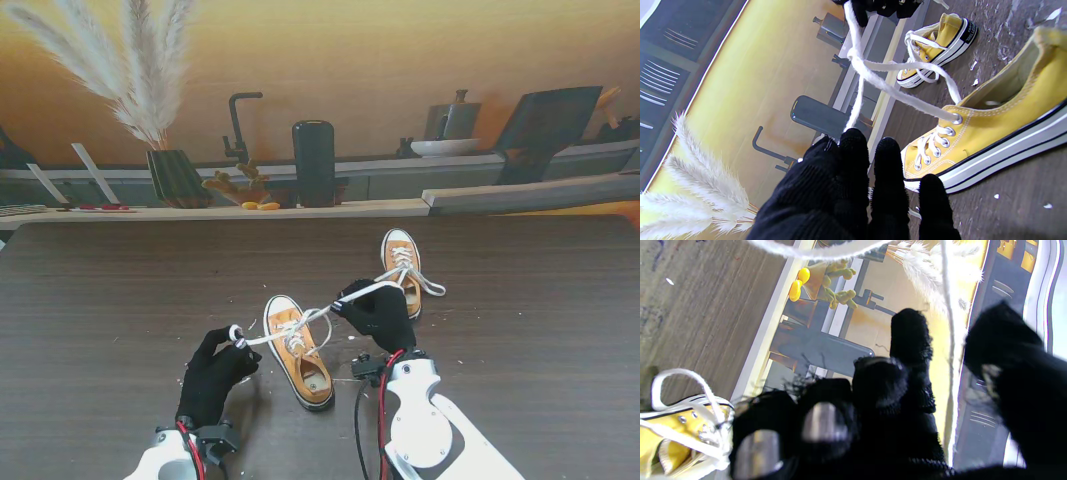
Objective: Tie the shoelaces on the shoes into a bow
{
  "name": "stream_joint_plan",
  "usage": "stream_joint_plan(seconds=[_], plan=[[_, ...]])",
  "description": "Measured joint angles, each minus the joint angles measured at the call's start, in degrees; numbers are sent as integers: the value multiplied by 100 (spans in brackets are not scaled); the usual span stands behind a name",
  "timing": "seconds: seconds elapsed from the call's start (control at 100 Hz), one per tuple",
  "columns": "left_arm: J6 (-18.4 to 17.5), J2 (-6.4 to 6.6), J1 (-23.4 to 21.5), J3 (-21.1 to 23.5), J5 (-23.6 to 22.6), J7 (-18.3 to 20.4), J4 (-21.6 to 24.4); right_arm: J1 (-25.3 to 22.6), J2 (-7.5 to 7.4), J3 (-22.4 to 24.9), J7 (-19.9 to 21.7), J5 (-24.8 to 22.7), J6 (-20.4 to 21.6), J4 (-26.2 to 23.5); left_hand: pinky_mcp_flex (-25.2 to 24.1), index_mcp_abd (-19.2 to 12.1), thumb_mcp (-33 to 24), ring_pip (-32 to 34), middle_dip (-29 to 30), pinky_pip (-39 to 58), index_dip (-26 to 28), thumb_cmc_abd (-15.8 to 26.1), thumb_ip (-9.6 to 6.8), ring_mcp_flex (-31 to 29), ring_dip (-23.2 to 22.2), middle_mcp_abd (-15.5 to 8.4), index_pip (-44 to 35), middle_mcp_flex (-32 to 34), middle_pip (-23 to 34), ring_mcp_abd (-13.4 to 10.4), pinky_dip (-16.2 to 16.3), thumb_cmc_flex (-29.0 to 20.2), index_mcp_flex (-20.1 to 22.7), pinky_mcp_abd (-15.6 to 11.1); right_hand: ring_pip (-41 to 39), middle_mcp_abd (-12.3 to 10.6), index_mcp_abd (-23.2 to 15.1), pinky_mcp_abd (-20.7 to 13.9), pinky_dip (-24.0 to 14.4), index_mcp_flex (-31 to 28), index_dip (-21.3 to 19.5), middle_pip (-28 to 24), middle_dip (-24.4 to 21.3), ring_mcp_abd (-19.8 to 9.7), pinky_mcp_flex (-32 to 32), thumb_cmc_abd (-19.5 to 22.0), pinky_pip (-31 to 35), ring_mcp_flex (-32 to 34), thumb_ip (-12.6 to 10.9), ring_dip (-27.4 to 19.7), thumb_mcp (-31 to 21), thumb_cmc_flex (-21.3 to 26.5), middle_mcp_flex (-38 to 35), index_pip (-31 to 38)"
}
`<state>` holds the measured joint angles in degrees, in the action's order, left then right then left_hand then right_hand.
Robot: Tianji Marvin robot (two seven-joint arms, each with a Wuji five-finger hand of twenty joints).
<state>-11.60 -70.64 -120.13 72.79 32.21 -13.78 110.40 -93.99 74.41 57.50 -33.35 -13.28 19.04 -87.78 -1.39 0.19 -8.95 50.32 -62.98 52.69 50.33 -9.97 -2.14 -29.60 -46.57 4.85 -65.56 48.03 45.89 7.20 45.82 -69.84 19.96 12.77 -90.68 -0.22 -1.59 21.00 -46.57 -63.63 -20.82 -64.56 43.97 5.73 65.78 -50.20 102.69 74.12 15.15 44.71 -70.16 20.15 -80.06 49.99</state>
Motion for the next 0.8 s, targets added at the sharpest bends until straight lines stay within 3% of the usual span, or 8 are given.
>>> stream_joint_plan(seconds=[0.06,0.18,0.2,0.27,0.38,0.5,0.57,0.8], plan=[[0,0,0,0,0,8,1,-11,-19,0,37,48,1,-25,0,0,0,-1,0,-3,0,0,0,0,0,0,1,0,-2,0,-3,0,0,0,565,144,166,406,211,186,-669,501,-227,175,-94,260,-303,0,-364,-272,227,-245,270,-948],[0,4,-1,1,8,42,1,-18,-30,3,103,129,45,-35,0,0,0,-1,-1,-4,0,0,0,0,0,0,2,0,-5,0,-21,0,1,0,1142,273,216,760,487,411,-773,1147,-705,292,-223,395,-801,0,-396,-544,214,-333,522,-1411],[0,4,-1,2,11,47,1,-18,-30,3,107,146,53,-36,0,0,0,-1,-1,-4,0,0,0,0,0,0,2,0,-5,0,-23,0,1,0,1154,277,216,779,488,411,-649,1145,-765,315,-226,400,-809,0,-396,-547,230,-290,521,-1239],[-3,7,0,2,19,63,1,-21,-26,3,107,304,73,-51,0,0,0,-2,-1,-4,0,0,0,0,0,0,8,0,-6,0,-27,0,1,0,1052,280,146,810,443,490,262,1063,-834,351,-226,458,-788,0,120,-512,206,193,339,-78],[-19,9,2,3,30,80,-4,-45,-27,13,145,361,36,-110,0,0,0,-2,-2,-5,0,0,0,0,0,1,9,0,-7,0,-28,0,1,0,746,241,77,741,283,581,702,879,-820,344,-200,558,-540,0,234,-336,150,685,187,612],[-28,10,5,3,35,81,-6,-85,-40,47,257,359,-49,-181,0,0,0,-4,-4,-5,0,0,0,0,0,1,10,0,-8,0,-29,0,2,0,620,175,-114,556,221,571,710,681,-529,219,-162,515,-424,0,234,-263,-79,969,152,903],[-27,10,6,3,43,80,-6,-102,-57,48,296,357,-124,-225,0,0,0,-4,-5,-5,0,0,0,0,0,1,10,0,-10,0,-30,0,2,0,620,153,-131,481,221,600,417,632,-356,215,-160,405,-419,0,287,-263,-202,1111,182,949],[-24,5,13,-2,34,-5,-2,-154,-112,88,390,182,-239,-315,-1,0,0,-6,-8,-5,-70,0,0,0,0,1,11,0,-71,0,-31,0,3,0,1387,150,91,430,222,632,-21,858,-498,215,-233,225,-878,0,303,-498,-306,1408,439,951]])
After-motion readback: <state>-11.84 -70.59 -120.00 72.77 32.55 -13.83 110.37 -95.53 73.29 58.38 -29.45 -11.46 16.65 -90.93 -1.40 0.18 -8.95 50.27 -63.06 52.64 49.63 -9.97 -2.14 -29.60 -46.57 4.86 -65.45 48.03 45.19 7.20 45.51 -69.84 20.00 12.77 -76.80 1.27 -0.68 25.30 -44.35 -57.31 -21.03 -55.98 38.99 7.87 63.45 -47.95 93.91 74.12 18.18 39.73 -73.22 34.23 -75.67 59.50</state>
